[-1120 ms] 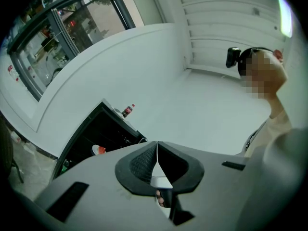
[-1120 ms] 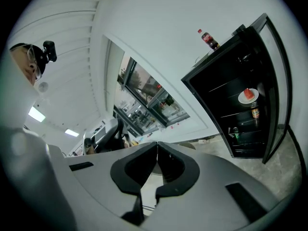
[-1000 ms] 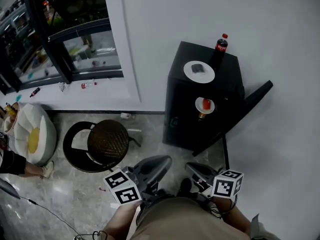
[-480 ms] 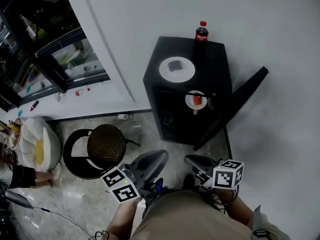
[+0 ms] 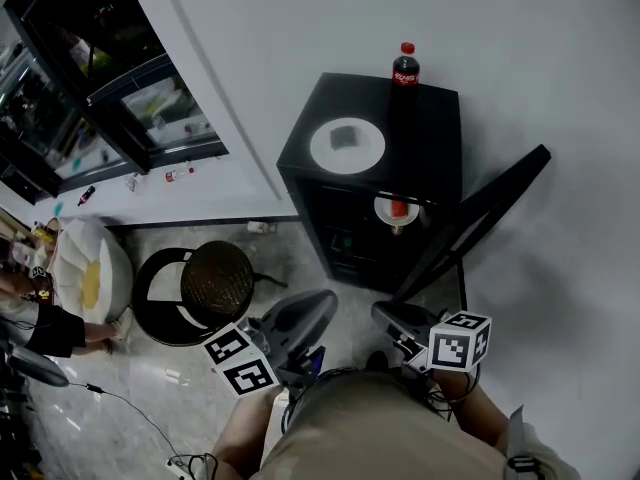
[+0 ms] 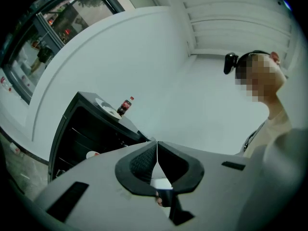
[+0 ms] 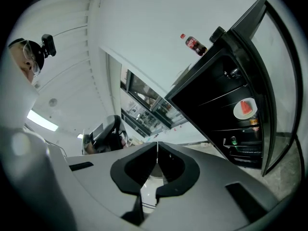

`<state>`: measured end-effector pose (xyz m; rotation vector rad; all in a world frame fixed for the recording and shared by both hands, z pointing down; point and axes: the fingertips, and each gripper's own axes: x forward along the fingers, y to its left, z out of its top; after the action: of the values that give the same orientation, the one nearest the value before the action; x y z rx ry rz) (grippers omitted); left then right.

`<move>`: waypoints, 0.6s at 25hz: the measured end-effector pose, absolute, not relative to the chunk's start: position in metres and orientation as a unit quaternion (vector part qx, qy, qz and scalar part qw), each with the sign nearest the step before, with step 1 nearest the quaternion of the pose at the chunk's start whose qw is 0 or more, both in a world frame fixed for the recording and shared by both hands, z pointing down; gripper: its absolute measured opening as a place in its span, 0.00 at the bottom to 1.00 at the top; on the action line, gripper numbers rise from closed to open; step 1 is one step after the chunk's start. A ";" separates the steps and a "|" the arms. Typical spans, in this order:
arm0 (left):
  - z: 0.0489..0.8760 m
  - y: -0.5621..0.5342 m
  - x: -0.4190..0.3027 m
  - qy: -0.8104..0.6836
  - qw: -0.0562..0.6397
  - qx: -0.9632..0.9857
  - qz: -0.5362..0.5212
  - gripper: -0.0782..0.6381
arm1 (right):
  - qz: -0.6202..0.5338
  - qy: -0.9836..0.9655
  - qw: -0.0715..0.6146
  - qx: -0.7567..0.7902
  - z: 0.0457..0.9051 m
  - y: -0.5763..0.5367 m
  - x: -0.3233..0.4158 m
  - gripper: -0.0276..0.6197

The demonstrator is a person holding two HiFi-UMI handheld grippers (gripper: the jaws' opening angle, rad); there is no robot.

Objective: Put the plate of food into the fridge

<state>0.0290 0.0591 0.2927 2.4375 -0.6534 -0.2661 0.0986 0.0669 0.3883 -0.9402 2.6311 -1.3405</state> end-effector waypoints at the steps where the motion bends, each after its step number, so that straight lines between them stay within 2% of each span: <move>1: 0.292 0.056 0.033 -0.250 0.295 0.917 -0.100 0.13 | -0.430 0.852 0.023 -0.296 0.387 0.064 0.102 0.08; 15: 0.283 0.037 0.085 -0.233 0.269 0.931 -0.082 0.13 | -0.439 0.854 0.038 -0.277 0.398 0.045 0.149 0.08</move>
<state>0.0845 0.0368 0.2829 2.5091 -0.6286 -0.2204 0.1491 0.0446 0.3976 -0.8488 2.6205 -1.3453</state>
